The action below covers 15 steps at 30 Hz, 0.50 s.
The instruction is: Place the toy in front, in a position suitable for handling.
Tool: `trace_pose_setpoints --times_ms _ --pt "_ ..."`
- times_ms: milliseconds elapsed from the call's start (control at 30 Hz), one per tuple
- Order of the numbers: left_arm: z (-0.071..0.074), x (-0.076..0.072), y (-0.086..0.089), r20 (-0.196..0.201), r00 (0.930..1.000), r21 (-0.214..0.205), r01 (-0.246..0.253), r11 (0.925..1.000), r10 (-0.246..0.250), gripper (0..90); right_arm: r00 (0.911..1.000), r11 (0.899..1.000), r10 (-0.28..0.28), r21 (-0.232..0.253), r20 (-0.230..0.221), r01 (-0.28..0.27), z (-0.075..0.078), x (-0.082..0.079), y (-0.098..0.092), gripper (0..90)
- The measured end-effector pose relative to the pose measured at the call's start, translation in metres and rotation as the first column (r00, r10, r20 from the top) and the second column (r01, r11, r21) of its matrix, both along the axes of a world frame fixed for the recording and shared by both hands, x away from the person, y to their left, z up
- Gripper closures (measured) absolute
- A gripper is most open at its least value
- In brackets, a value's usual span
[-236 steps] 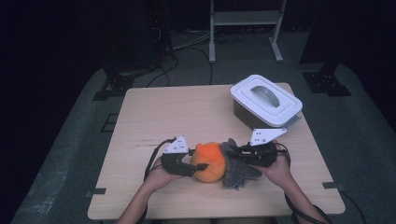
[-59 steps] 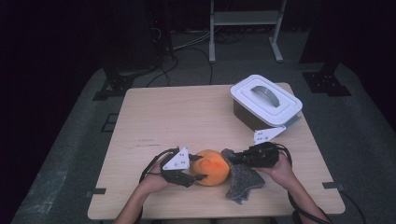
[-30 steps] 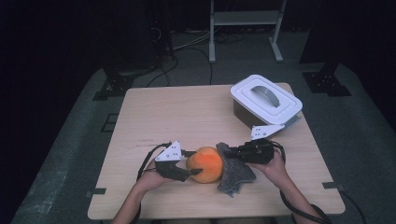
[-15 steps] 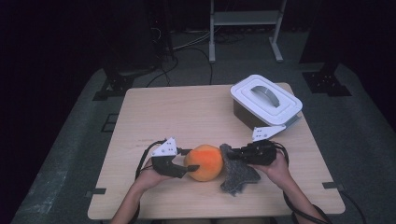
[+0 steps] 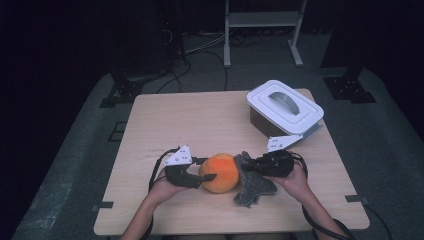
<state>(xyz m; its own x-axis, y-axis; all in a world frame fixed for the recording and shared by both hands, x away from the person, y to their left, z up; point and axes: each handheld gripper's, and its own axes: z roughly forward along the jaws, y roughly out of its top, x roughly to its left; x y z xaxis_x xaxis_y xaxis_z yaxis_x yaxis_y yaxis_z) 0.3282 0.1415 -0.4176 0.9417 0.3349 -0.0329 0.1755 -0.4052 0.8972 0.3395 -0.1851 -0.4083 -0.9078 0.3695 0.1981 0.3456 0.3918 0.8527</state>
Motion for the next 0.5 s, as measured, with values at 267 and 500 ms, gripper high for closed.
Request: trace_pose_setpoints --times_ms 267,500 --pt "0.01 -0.008 -0.01 0.023 0.9995 0.018 0.023 0.9996 -0.023 42.3 0.9956 0.997 0.042 0.067 0.083 -0.048 0.022 -0.013 0.009 81.1" --pt "0.009 -0.005 -0.004 0.016 0.9999 0.016 0.005 0.9999 -0.005 42.7 0.9975 0.998 0.065 -0.007 0.026 -0.065 0.002 -0.008 0.018 81.0"
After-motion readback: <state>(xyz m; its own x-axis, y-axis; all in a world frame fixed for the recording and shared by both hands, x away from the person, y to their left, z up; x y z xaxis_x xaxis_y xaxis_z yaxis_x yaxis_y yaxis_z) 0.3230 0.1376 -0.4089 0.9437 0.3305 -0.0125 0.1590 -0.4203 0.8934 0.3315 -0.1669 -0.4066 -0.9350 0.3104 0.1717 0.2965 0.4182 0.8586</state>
